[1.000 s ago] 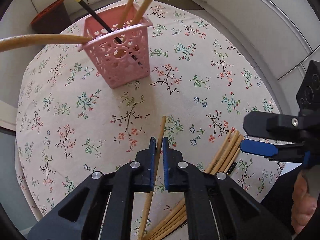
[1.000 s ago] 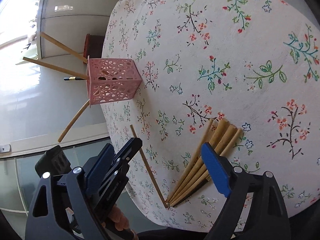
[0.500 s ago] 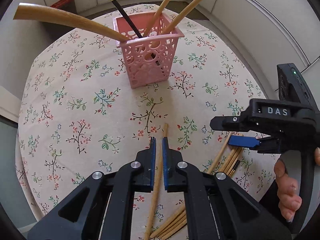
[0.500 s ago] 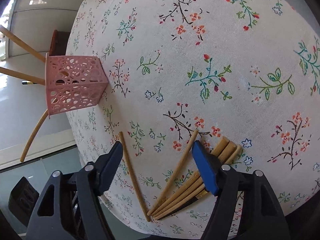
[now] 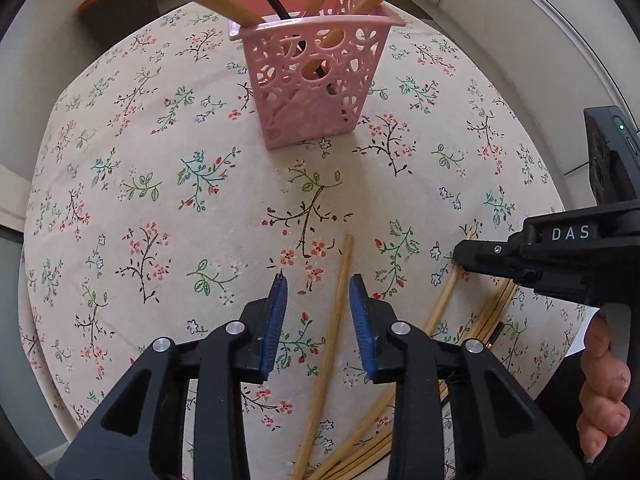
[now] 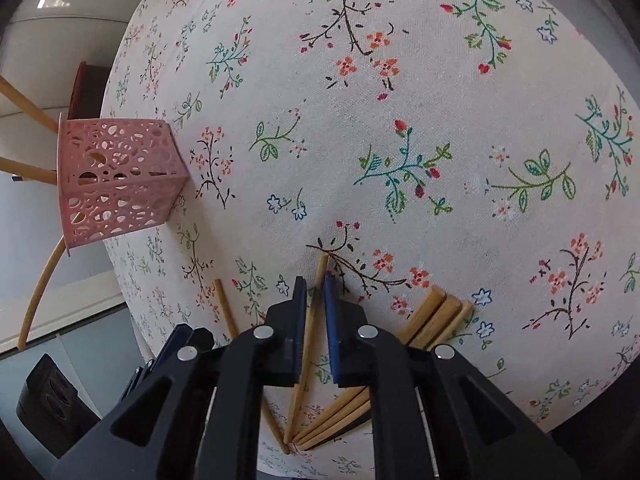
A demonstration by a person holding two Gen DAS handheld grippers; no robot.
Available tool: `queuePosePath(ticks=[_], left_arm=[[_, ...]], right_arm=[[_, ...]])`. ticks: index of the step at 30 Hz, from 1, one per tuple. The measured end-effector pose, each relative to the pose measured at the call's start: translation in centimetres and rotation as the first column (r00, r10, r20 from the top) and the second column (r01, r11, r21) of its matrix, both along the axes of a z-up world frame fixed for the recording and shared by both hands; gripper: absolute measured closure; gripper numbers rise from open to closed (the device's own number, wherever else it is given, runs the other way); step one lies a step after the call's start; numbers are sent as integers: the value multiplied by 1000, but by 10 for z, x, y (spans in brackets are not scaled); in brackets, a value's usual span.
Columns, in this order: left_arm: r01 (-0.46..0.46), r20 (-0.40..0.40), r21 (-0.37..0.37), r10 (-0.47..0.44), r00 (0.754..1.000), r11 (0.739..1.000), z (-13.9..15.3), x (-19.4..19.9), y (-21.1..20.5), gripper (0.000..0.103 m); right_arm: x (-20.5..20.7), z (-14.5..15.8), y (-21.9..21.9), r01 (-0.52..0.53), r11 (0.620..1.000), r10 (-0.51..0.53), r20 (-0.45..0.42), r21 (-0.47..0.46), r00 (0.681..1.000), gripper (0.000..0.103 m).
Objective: Organize utensils
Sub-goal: 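Grasp a wooden chopstick with the right gripper while the left gripper holds its chopstick upright, then carry both chopsticks upright over the pink cup with both grippers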
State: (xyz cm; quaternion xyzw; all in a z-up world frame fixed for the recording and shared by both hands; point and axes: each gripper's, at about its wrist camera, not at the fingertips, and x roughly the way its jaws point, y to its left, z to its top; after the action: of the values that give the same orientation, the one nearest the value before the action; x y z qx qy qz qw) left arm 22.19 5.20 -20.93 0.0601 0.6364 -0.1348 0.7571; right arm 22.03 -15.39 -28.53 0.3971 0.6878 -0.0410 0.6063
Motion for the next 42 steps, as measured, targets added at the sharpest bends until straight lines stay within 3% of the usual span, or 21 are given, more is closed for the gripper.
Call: queuePosePath(ticks=[1, 3, 9, 12, 13, 14, 17, 18, 20, 21, 27, 30, 35, 39, 42], left_arm=[[7, -2, 2, -7, 1000, 1000, -1, 1, -3, 72], [25, -8, 17, -25, 1000, 1000, -4, 2, -9, 72], [77, -70, 103, -70, 995, 992, -35, 8, -33, 73], [85, -35, 111, -81, 996, 990, -32, 11, -38, 76], [87, -18, 113, -86, 996, 990, -30, 11, -39, 84], [92, -8, 107, -91, 996, 990, -29, 11, -41, 100], [87, 11, 116, -89, 996, 989, -26, 11, -46, 99], [78, 23, 120, -81, 996, 990, -23, 11, -45, 99], [53, 47, 117, -59, 997, 992, -13, 12, -35, 100], [37, 62, 102, -43, 997, 994, -4, 12, -29, 100], [-49, 190, 8, 47, 981, 999, 62, -8, 7, 99], [-99, 270, -26, 103, 957, 995, 97, -31, 27, 99], [-165, 393, -106, 193, 899, 981, 138, -83, 54, 100], [-182, 476, -109, 212, 853, 977, 152, -117, 50, 99], [-188, 506, -107, 216, 835, 976, 162, -136, 46, 100]], right_arm=[[0, 2, -1, 3, 1000, -4, 6, 8, 1000, 81], [1, 4, 2, 0, 1000, 0, 11, 3, 1000, 78], [-3, 0, -1, 42, 998, -42, 4, 37, 999, 80], [-3, -3, -6, 63, 996, -63, -5, 69, 998, 80], [-2, -3, -6, 62, 996, -61, -6, 68, 998, 79], [-3, -2, -6, 58, 996, -58, -5, 61, 998, 78], [1, 4, 6, 26, 1000, -26, 5, -6, 1000, 78], [2, 7, 11, 6, 999, -6, 11, -42, 1000, 79], [5, 9, 19, -23, 994, 26, 31, -109, 999, 94], [5, 9, 20, -25, 993, 30, 41, -120, 999, 96], [-5, 33, 29, -52, 996, 65, 209, -69, 976, 97], [-19, 71, 44, -131, 986, 161, 352, -108, 922, 97], [-69, 141, 70, -263, 935, 353, 578, -237, 736, 97], [-106, 177, 90, -311, 898, 440, 664, -312, 605, 97], [-125, 193, 94, -331, 884, 465, 688, -330, 557, 97]])
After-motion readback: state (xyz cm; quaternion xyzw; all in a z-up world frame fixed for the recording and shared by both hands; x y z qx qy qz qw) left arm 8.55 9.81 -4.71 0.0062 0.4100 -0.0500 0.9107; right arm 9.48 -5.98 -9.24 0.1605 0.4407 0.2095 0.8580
